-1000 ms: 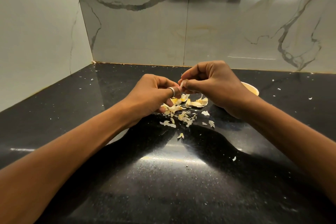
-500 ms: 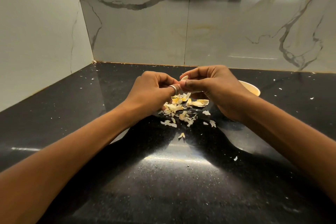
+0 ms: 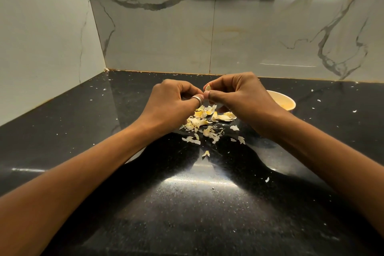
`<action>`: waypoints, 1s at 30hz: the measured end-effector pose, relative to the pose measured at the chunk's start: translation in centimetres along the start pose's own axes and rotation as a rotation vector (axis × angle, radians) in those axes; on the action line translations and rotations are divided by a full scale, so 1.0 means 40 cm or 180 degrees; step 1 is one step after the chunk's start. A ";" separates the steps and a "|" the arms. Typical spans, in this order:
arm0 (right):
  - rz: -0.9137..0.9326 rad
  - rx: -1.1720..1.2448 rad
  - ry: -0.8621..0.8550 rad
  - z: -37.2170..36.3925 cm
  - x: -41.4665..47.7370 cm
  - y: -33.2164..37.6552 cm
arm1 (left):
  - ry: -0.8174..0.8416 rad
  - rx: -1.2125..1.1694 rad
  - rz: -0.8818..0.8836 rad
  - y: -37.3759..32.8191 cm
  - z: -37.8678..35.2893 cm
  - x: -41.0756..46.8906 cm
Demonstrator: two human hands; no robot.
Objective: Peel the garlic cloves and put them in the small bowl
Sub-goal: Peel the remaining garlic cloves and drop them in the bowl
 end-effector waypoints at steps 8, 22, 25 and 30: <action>0.0616 -0.1023 0.0007 -0.004 -0.002 0.039 | -0.0238 0.0086 -0.0144 -0.015 0.017 -0.002; 0.0905 -0.1489 0.0083 -0.021 -0.008 0.064 | -0.0252 0.0265 -0.0061 -0.006 -0.004 -0.008; 0.0862 -0.1390 0.0090 -0.021 -0.007 0.060 | -0.0100 0.0039 0.0140 0.007 -0.008 -0.002; 0.0568 -0.1082 0.0126 -0.016 -0.002 0.037 | 0.0177 -0.0415 0.0562 0.036 -0.021 0.005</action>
Point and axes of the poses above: each hand's wrist, its own x-axis towards the middle knuckle, its own z-axis out of the back of the hand, y = z × x, the point moved 9 cm from there along x, towards the middle knuckle, and after that the axes turned 11 degrees about z, right-handed, at the moved point
